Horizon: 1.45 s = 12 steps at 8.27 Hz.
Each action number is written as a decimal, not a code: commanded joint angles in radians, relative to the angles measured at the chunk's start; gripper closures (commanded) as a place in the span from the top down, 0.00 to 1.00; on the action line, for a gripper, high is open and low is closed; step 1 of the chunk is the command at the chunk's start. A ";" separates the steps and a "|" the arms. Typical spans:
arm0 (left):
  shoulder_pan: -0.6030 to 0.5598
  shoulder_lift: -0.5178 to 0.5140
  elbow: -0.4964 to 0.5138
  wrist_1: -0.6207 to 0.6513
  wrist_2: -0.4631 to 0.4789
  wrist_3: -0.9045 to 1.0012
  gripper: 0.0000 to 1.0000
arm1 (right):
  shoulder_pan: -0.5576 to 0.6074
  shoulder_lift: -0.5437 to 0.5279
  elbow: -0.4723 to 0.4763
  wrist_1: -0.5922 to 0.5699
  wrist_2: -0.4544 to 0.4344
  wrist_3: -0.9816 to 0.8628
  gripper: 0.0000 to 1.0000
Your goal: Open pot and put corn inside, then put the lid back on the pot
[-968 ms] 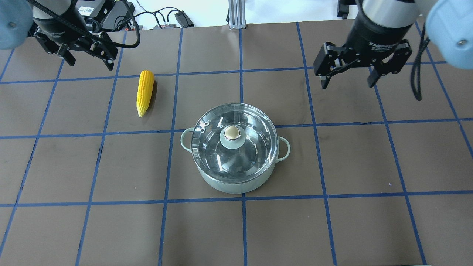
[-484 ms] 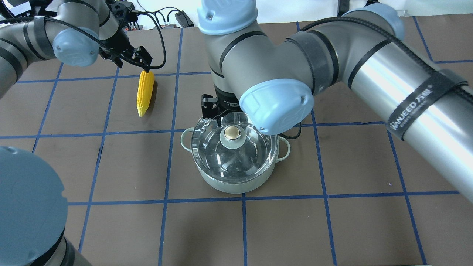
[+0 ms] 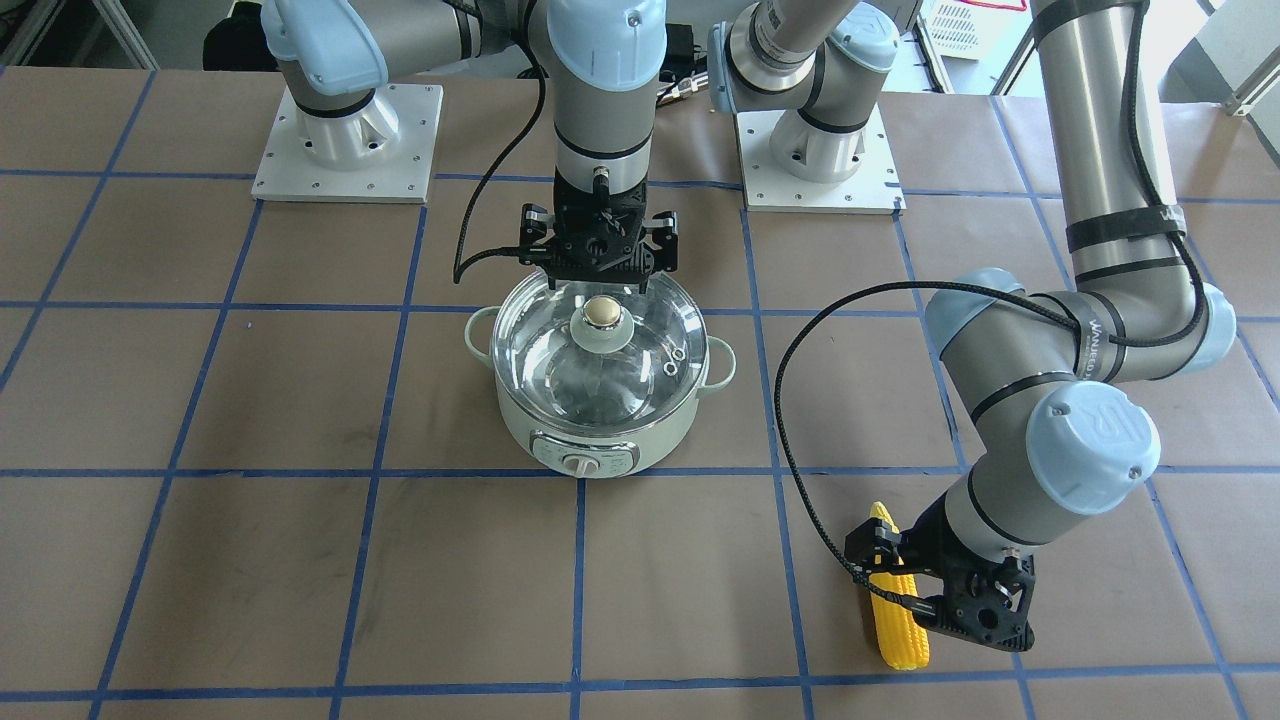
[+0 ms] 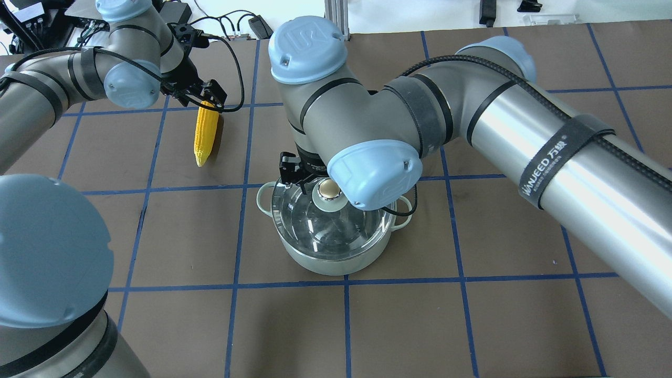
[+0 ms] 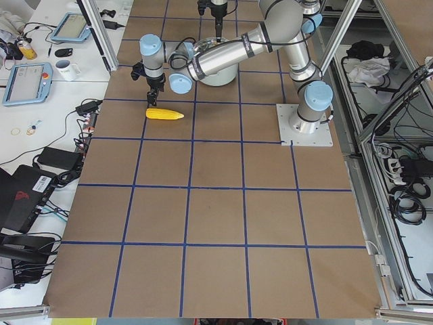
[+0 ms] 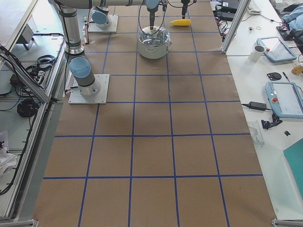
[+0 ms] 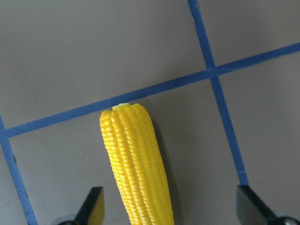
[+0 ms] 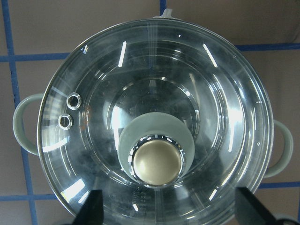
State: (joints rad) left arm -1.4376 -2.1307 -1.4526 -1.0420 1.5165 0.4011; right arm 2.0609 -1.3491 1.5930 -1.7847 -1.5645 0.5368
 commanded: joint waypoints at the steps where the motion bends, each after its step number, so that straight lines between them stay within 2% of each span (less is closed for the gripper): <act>1: 0.041 -0.038 -0.008 0.034 0.004 0.016 1.00 | 0.001 0.057 0.015 -0.039 0.001 0.034 1.00; 3: 0.049 -0.072 -0.009 0.045 0.002 0.016 1.00 | 0.001 0.067 0.015 -0.064 -0.002 0.028 0.99; 4: 0.049 -0.075 -0.009 0.045 -0.002 0.013 1.00 | 0.001 0.068 0.015 -0.067 -0.002 0.032 0.92; 5: 0.049 -0.077 -0.011 0.045 -0.004 0.013 1.00 | 0.001 0.068 0.015 -0.067 0.000 0.034 0.91; 6: 0.049 -0.081 -0.011 0.045 -0.004 0.010 1.00 | -0.001 0.068 0.013 -0.068 0.001 0.034 0.86; 9: 0.049 -0.113 -0.009 0.045 -0.007 -0.011 1.00 | -0.004 0.064 0.010 -0.076 0.001 0.035 0.66; 10: 0.049 -0.123 -0.006 0.045 -0.007 -0.019 0.99 | -0.007 0.061 0.008 -0.076 0.001 0.032 0.49; 11: 0.049 -0.124 -0.005 0.045 -0.007 -0.095 0.40 | -0.007 0.061 0.008 -0.076 0.001 0.025 0.35; 12: 0.049 -0.123 -0.003 0.043 0.005 -0.154 0.00 | -0.007 0.061 0.008 -0.075 0.001 0.023 0.30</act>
State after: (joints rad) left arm -1.3883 -2.2502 -1.4588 -0.9972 1.5101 0.3458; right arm 2.0549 -1.2876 1.6023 -1.8604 -1.5632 0.5660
